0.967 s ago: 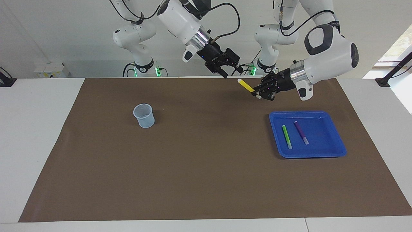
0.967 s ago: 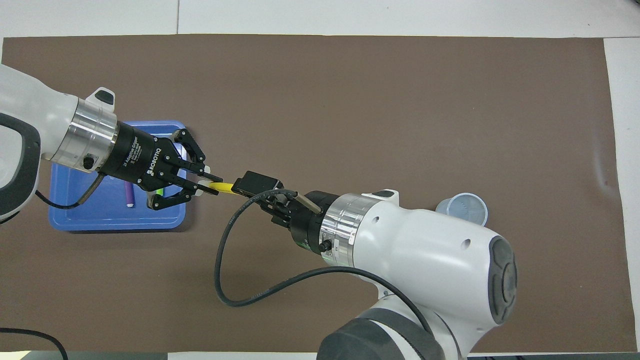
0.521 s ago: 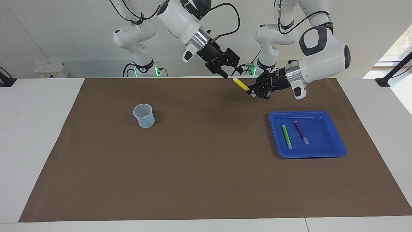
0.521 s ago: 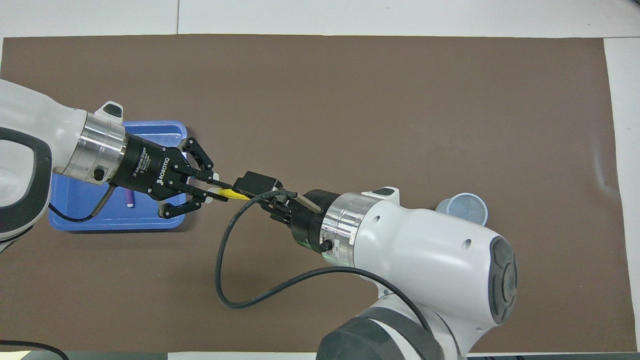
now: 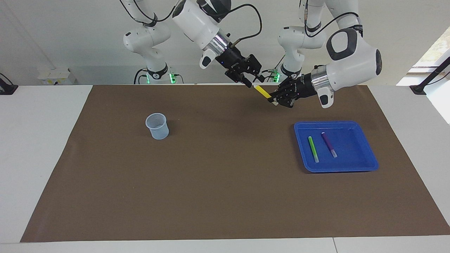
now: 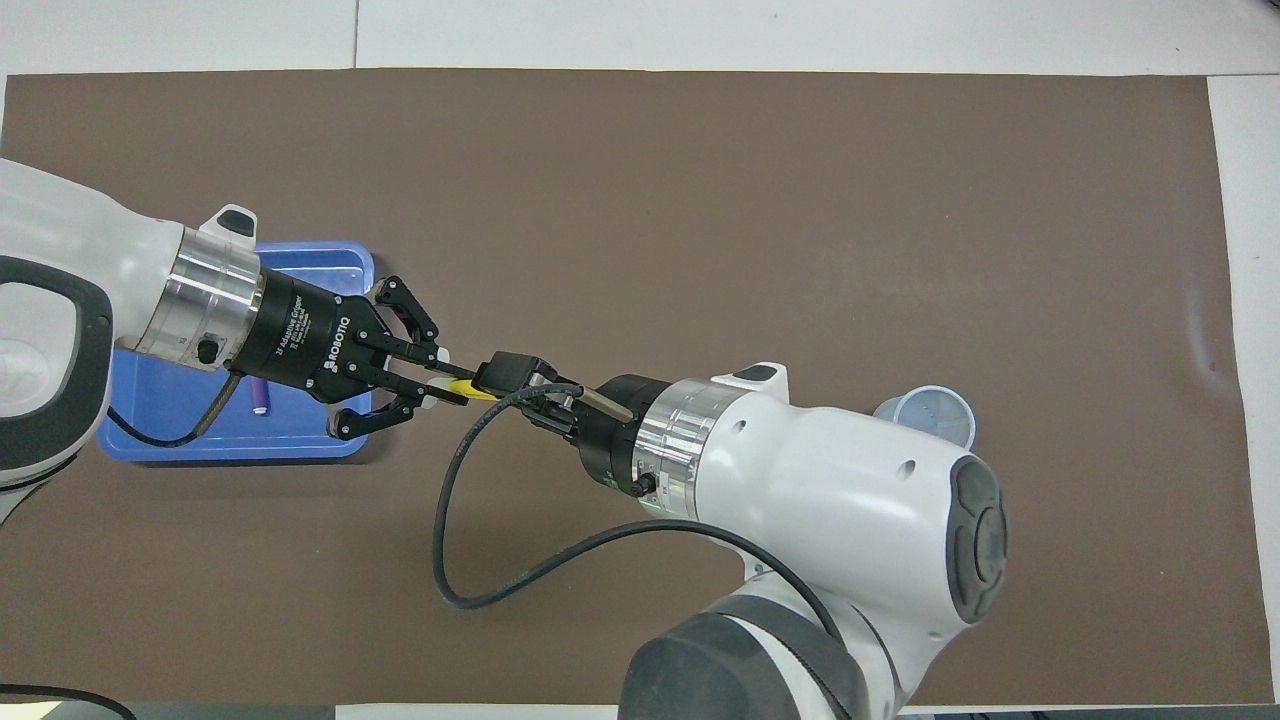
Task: Transfer and insert pens with both arms
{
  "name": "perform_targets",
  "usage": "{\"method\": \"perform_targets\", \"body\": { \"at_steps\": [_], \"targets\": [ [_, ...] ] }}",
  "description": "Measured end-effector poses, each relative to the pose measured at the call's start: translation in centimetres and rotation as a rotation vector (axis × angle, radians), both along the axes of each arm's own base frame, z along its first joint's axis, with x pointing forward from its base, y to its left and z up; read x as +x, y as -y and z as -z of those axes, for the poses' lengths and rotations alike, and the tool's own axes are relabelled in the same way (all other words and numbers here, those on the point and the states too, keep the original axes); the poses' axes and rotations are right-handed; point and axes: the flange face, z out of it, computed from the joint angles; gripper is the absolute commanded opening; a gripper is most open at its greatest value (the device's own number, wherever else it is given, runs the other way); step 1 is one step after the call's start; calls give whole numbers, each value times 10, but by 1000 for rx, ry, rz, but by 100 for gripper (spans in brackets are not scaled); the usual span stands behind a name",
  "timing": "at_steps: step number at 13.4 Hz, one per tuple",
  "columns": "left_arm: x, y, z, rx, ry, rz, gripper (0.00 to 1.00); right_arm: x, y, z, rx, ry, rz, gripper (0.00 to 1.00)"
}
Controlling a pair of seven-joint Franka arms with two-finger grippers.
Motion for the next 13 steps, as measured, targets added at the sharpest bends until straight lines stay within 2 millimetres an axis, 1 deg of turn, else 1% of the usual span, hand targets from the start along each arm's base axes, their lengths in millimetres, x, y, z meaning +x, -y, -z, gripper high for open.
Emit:
{"method": "perform_targets", "body": {
  "at_steps": [2, 3, 4, 5, 6, 7, 8, 9, 12, 13],
  "targets": [
    [0, 1, 0, 0, 1, 1, 0, 1, 0, 0, 0, 4, -3, 51],
    [-1, 2, -1, -1, 2, 2, 0, 1, -1, -1, 1, 6, -3, 44],
    [-1, 2, -1, -1, 3, 3, 0, 1, -1, -2, 2, 7, -3, 40],
    [-1, 2, -1, -1, 3, 3, 0, 1, -1, -2, 2, 7, -4, 40],
    [-1, 2, -2, -1, 4, 3, 0, 1, -1, -2, 2, 7, -4, 34],
    [-1, 2, -2, -1, 5, 3, 0, 1, -1, -2, 2, 7, -4, 27],
    [-1, 2, -2, -1, 5, 3, 0, 1, -1, -2, 2, 8, -4, 14],
    [-1, 2, -2, -2, 6, 3, 0, 1, -1, -2, 2, 8, -4, 0],
    [-1, 1, -3, -2, 9, -3, 0, 1, -1, 0, -1, 6, -5, 0],
    [-1, 1, -3, -2, 9, -3, 49, 1, 0, 0, -1, 5, -4, 0]
  ]
}}
